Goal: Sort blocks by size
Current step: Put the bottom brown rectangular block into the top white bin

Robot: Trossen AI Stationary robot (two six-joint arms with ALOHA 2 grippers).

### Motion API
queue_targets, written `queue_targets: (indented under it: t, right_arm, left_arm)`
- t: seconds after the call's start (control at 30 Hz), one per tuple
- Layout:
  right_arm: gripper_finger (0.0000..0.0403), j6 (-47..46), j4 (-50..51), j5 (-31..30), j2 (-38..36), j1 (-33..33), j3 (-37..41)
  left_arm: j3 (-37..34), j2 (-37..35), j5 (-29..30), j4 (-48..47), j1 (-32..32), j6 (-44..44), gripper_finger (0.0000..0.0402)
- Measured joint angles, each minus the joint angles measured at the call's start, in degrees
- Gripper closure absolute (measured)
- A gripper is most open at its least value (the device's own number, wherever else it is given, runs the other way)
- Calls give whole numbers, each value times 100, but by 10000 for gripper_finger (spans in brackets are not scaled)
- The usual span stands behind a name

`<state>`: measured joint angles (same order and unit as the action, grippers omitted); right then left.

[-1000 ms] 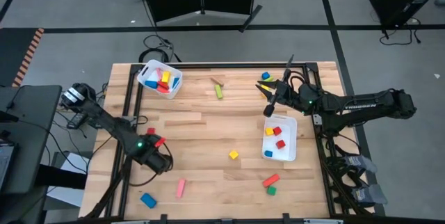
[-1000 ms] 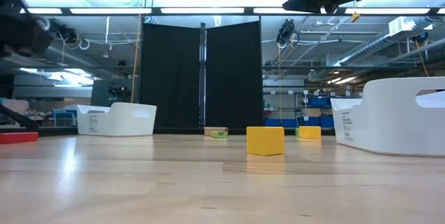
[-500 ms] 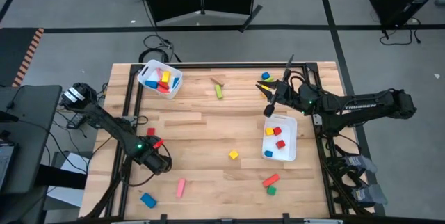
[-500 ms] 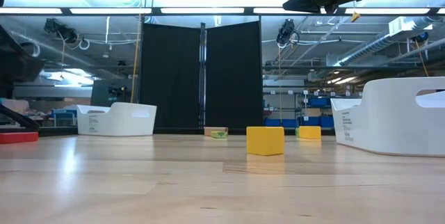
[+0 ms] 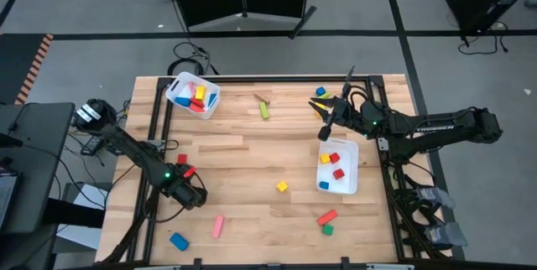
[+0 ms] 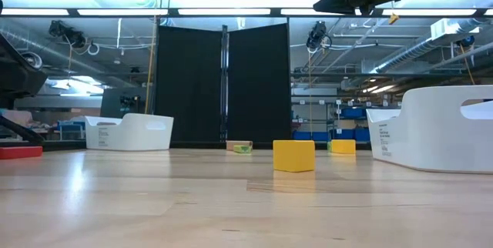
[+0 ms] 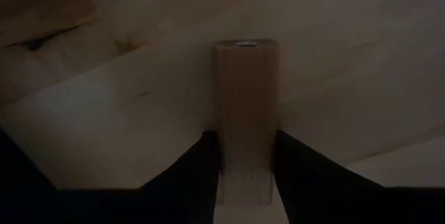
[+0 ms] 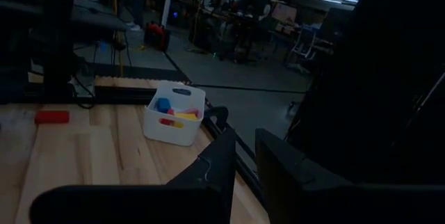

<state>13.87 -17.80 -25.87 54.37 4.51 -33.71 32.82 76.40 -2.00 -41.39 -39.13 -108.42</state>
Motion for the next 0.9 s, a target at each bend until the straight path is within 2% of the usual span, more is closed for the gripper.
queue_targets:
  t: [0.07,0.3,0.53,0.6,0.73,0.83,0.9]
  right_arm:
    - [337,0,-1,0,0,0,0]
    - [345,0,-1,0,0,0,0]
    - [348,-4,-4,0,0,0,0]
    - [346,-16,-4,0,0,0,0]
    - [343,-17,-18,0,0,0,0]
    - [344,-17,-53,0,0,0,-2]
    - [346,-17,-51,0,0,0,-2]
  left_arm:
    - [2,0,-2,1,0,3,295]
    - [141,26,116,-78,-4,346,298]
    - [493,28,1058,-18,9,636,298]
    - [691,22,1496,27,15,748,298]
    - [1045,17,2874,-9,155,1163,298]
    - [1310,15,3991,41,431,1777,298]
    - [1430,15,4536,227,695,2331,298]
